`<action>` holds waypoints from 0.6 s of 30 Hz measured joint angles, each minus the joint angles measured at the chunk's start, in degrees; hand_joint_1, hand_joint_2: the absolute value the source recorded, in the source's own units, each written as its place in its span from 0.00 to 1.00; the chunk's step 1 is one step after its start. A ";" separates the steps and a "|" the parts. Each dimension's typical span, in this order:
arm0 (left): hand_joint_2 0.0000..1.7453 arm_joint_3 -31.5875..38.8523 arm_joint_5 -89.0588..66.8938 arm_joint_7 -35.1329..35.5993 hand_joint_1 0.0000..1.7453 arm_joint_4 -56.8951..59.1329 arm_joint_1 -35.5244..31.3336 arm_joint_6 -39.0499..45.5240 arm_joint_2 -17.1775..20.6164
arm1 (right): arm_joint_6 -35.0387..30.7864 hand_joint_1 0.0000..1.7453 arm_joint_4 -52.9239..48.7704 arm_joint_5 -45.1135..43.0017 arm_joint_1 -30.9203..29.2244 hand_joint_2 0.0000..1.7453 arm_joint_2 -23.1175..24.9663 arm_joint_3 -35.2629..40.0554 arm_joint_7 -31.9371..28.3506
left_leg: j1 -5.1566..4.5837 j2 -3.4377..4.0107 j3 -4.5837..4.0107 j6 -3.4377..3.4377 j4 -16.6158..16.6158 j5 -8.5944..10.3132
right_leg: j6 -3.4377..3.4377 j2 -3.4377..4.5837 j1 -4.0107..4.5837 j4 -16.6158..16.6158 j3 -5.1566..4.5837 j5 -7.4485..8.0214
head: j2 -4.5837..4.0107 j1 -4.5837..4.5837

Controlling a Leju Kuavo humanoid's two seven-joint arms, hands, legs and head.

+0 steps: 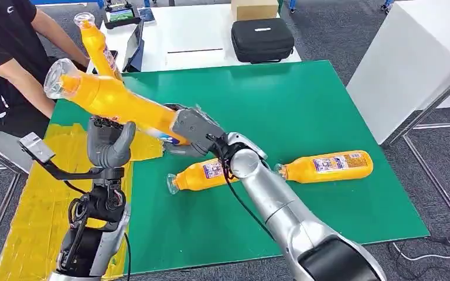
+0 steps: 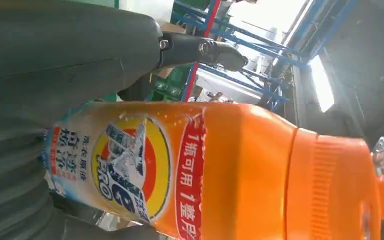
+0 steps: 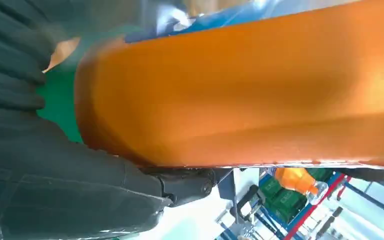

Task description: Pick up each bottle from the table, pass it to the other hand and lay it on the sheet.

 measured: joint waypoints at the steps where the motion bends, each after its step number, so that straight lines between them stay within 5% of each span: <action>1: 1.00 0.00 0.00 0.00 0.00 0.02 -0.01 0.00 0.00 | 0.00 1.00 0.24 0.02 -0.11 1.00 0.07 0.04 0.00 | 0.00 0.00 0.00 0.00 0.00 0.00 | 0.00 0.00 0.00 0.00 -0.01 0.00 | 0.00 0.00; 8: 1.00 -1.27 -0.90 -1.03 0.00 0.98 -0.85 2.45 -0.33 | -0.44 1.00 2.08 0.24 -0.94 1.00 1.09 2.28 1.58 | 0.00 0.01 -0.02 0.00 0.00 0.00 | 0.00 0.00 0.00 0.00 -0.02 0.00 | 0.00 0.00; 18: 1.00 -1.44 -5.60 -1.16 0.00 1.90 -1.42 8.76 -0.48 | -4.96 1.00 1.71 -8.20 -2.74 1.00 1.20 22.32 12.46 | 0.01 0.06 -0.05 0.00 0.00 0.00 | -0.01 0.01 0.00 0.01 -0.08 0.00 | 0.00 -0.02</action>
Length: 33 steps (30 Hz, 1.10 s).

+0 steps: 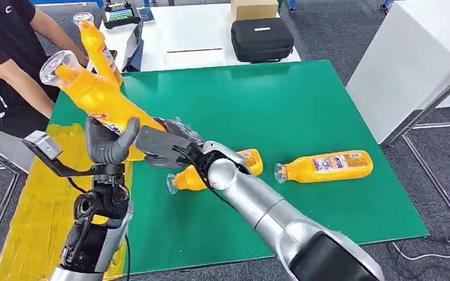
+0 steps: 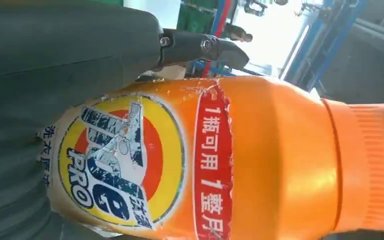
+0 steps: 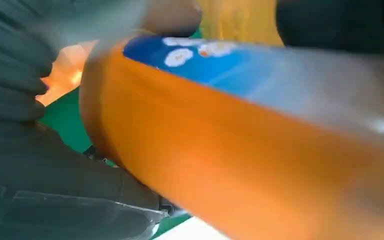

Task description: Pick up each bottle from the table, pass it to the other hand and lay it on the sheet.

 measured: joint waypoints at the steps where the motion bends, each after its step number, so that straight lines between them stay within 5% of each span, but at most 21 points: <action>1: 1.00 0.28 -0.02 0.09 0.00 0.00 0.29 0.04 0.00 | -0.56 1.00 0.00 -0.24 -0.35 1.00 -0.17 2.14 0.69 | 0.00 0.00 0.00 0.00 0.00 0.00 | 0.00 0.00 0.00 0.00 0.00 0.00 | 0.00 0.00; 7: 1.00 1.03 -0.17 0.77 0.00 0.24 2.30 -0.24 0.04 | -3.45 1.00 0.33 0.99 -1.37 1.00 -1.18 9.65 2.14 | -0.01 0.00 -0.04 0.00 0.00 0.00 | 0.00 0.00 -0.01 -0.01 -0.07 0.00 | 0.00 0.02; 8: 1.00 1.05 -0.15 0.94 0.68 0.39 2.46 -0.37 0.02 | -3.62 1.00 0.54 1.27 -1.52 1.00 -1.31 10.33 2.14 | -0.01 0.00 -0.05 0.00 0.00 0.00 | 0.00 0.00 -0.01 -0.01 -0.07 0.00 | 0.00 0.02; 10: 1.00 1.05 -0.11 1.09 0.68 0.74 2.55 -0.55 0.02 | -3.74 1.00 0.94 1.70 -1.73 1.00 -1.44 10.98 2.14 | -0.01 0.00 -0.05 0.00 0.00 0.00 | 0.00 0.00 -0.01 -0.01 -0.08 0.00 | 0.00 0.00; 12: 1.00 1.05 -0.04 1.18 1.00 0.96 2.60 -0.70 0.02 | -3.76 1.00 1.38 2.04 -1.95 1.00 -1.51 11.34 2.14 | -0.01 0.01 -0.04 0.00 0.01 0.00 | 0.00 0.00 -0.01 -0.01 -0.08 0.00 | 0.00 0.00; 33: 1.00 0.89 0.04 1.77 1.00 3.21 1.50 -1.16 0.02 | -4.78 1.00 5.07 4.94 -2.21 1.00 -1.42 10.31 -0.07 | -0.01 0.10 -0.04 0.00 0.02 0.00 | 0.00 0.06 -0.01 -0.01 -0.13 0.01 | 0.00 0.02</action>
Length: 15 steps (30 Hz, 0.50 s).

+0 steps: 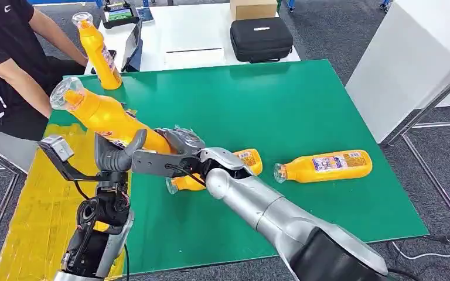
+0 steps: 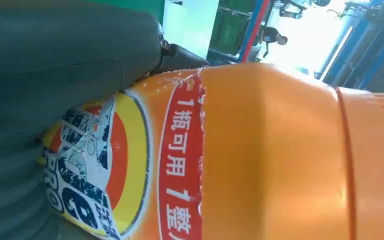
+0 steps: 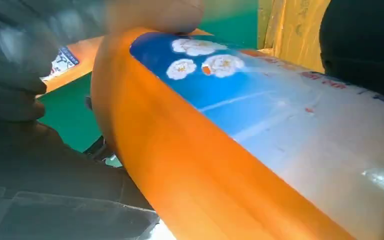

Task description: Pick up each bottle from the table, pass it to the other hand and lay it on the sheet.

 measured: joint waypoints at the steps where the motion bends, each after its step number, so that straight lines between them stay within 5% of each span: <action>1: 1.00 0.00 0.00 0.00 1.00 0.06 -0.01 0.00 0.00 | 0.00 1.00 0.04 0.00 -0.01 1.00 0.00 -0.02 0.00 | 0.00 0.00 0.00 0.00 0.00 0.00 | 0.00 0.00 0.00 0.00 0.01 0.00 | 0.00 -0.02; 12: 1.00 -0.17 0.00 0.02 1.00 0.42 -0.34 0.00 0.00 | -0.04 1.00 0.50 1.47 0.24 1.00 0.09 -1.34 -0.48 | 0.00 0.02 0.00 0.00 0.00 0.00 | 0.00 0.01 0.00 0.00 -0.02 0.00 | 0.00 -0.02; 14: 1.00 -0.20 0.00 0.04 1.00 0.44 -0.67 0.00 0.00 | -0.09 0.00 0.55 2.32 0.38 1.00 0.11 -2.32 -0.88 | 0.00 0.02 0.00 0.00 0.00 0.00 | 0.00 0.01 0.00 0.00 -0.01 0.00 | 0.00 -0.02; 15: 1.00 -0.22 0.00 0.07 1.00 0.44 -0.84 0.00 0.00 | -0.24 0.00 0.55 2.71 0.48 0.00 0.13 -2.80 -0.96 | 0.00 0.03 -0.01 0.00 0.00 0.00 | 0.00 0.02 0.00 0.00 -0.01 0.00 | 0.00 -0.02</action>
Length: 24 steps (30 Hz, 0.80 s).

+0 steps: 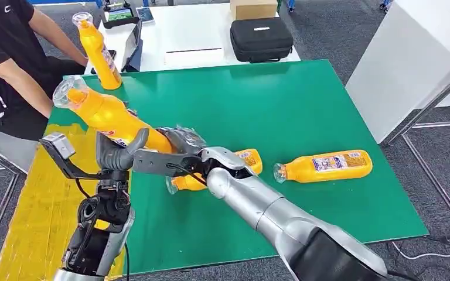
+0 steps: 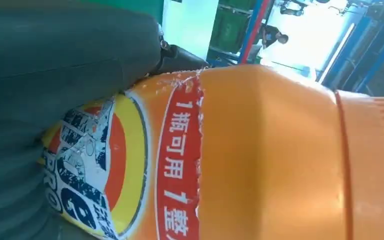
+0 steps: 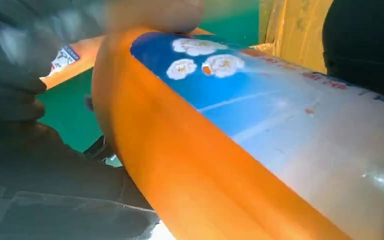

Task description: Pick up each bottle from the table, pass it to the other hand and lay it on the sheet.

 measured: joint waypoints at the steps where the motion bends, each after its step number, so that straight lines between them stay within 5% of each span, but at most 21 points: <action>1: 1.00 0.00 0.00 0.04 1.00 0.00 -0.10 -0.02 0.00 | -0.13 0.00 0.00 0.44 0.12 0.00 0.02 -0.53 -0.07 | 0.00 0.00 0.01 0.00 0.00 0.00 | 0.00 0.00 0.00 0.00 0.01 0.00 | 0.00 0.02; 8: 1.00 0.63 -1.59 -1.02 1.00 -2.18 -0.07 1.41 1.04 | -4.52 0.00 -1.13 3.06 3.33 0.00 -0.41 -6.61 -4.54 | 0.00 -0.03 -0.04 0.00 0.00 0.00 | 0.00 -0.01 0.01 0.02 0.03 0.00 | 0.00 0.00; 17: 1.00 8.55 -17.03 -5.05 1.00 -5.42 4.19 12.18 6.41 | -4.35 0.00 -30.65 1.94 16.62 0.00 -10.12 -23.94 -7.81 | 0.00 -0.24 -0.14 0.00 0.00 -0.01 | -0.01 -0.14 0.01 0.00 0.00 -0.02 | 0.00 0.00; 24: 1.00 10.54 -26.10 -7.48 1.00 -3.45 3.45 19.98 9.44 | -4.92 0.00 -40.99 0.39 21.21 0.00 -13.42 -30.56 -10.56 | -0.01 -0.29 -0.16 0.05 0.00 0.04 | 0.00 -0.20 0.00 -0.01 -0.01 0.00 | 0.00 0.02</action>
